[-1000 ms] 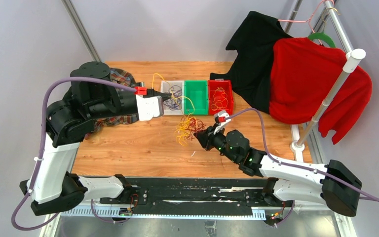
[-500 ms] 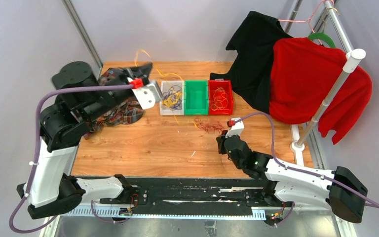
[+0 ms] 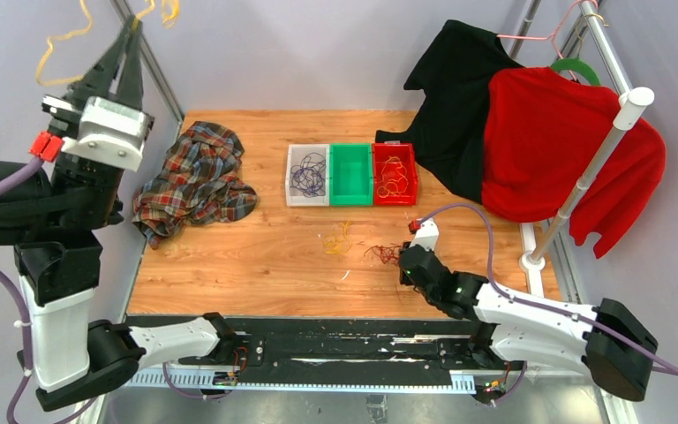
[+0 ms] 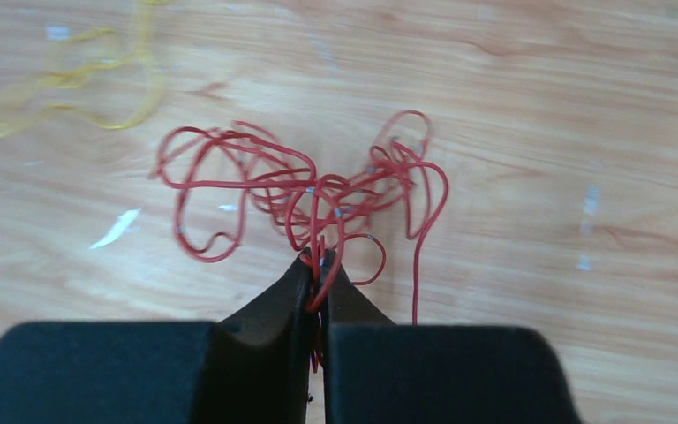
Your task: Untangle the cables
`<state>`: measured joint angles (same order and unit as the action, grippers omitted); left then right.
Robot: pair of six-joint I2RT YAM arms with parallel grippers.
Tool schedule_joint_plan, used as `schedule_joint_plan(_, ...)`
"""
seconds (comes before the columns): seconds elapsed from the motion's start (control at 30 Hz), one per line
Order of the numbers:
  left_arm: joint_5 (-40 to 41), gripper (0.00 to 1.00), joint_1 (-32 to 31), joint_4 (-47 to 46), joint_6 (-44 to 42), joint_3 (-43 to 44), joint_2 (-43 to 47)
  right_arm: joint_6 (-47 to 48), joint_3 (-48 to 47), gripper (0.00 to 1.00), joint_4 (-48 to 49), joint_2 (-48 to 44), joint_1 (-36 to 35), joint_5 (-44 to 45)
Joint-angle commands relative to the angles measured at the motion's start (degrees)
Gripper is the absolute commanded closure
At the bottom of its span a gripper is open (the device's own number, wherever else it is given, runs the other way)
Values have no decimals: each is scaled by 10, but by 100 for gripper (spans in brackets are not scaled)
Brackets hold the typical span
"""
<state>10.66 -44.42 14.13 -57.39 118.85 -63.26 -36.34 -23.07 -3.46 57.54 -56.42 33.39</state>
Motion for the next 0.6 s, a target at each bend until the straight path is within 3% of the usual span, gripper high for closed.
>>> schedule_joint_plan(0.0, -95, 99, -3, 102, 74, -42, 16, 103, 10, 92, 109, -71, 5, -167)
schedule_joint_plan(0.13, -177, 100, -3, 207, 110, -64, 26, 156, -38, 53, 74, -127, 4, -250)
schedule_joint_plan(0.2, -204, 100, -3, 243, 120, -74, 26, 182, -76, 41, 40, -141, 5, -268)
schedule_joint_plan(0.4, -280, 100, -3, 313, 132, -139, 38, 223, -172, 34, 5, -149, 5, -312)
schedule_joint_plan(0.57, -325, 100, -3, 318, 153, -179, 41, 236, -229, 33, 3, -143, 5, -323)
